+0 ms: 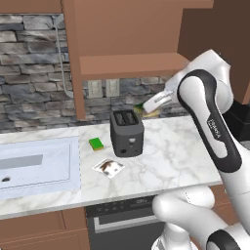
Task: Open the cabinet. Pick the sponge and place it next to the sink. Then close the cabinet.
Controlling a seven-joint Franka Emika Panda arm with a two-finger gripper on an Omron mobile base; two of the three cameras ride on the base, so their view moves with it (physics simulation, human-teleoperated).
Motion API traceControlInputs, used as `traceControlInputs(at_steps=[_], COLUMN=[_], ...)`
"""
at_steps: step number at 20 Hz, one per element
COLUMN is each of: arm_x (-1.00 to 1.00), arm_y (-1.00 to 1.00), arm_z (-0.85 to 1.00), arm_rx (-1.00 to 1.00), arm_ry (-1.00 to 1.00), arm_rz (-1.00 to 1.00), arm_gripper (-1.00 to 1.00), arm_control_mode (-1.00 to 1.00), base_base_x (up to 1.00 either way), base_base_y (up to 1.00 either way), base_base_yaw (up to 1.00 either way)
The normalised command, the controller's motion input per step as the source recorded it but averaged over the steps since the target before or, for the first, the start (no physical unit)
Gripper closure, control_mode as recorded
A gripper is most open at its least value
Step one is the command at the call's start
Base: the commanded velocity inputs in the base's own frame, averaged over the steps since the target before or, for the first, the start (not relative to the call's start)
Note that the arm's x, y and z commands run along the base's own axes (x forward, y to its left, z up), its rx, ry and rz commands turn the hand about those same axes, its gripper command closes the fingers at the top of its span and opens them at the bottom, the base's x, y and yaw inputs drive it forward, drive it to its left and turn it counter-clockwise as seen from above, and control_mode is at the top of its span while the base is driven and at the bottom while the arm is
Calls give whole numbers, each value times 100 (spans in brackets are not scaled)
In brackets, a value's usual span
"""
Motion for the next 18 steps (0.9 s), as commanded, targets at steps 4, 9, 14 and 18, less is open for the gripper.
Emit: traceControlInputs(at_steps=[4,9,14,18], arm_x=[0,0,-3,-1], arm_y=[16,25,21,15], arm_z=[-42,-44,-45,-41], arm_rx=[-11,-6,-1,0], arm_ry=[30,23,7,0], arm_rz=[18,17,13,12], arm_gripper=[100,100,100,100], arm_control_mode=[-100,-100,-100,-100], base_base_x=[0,0,0,0], base_base_y=[0,0,0,0], base_base_yaw=[0,0,0,0])
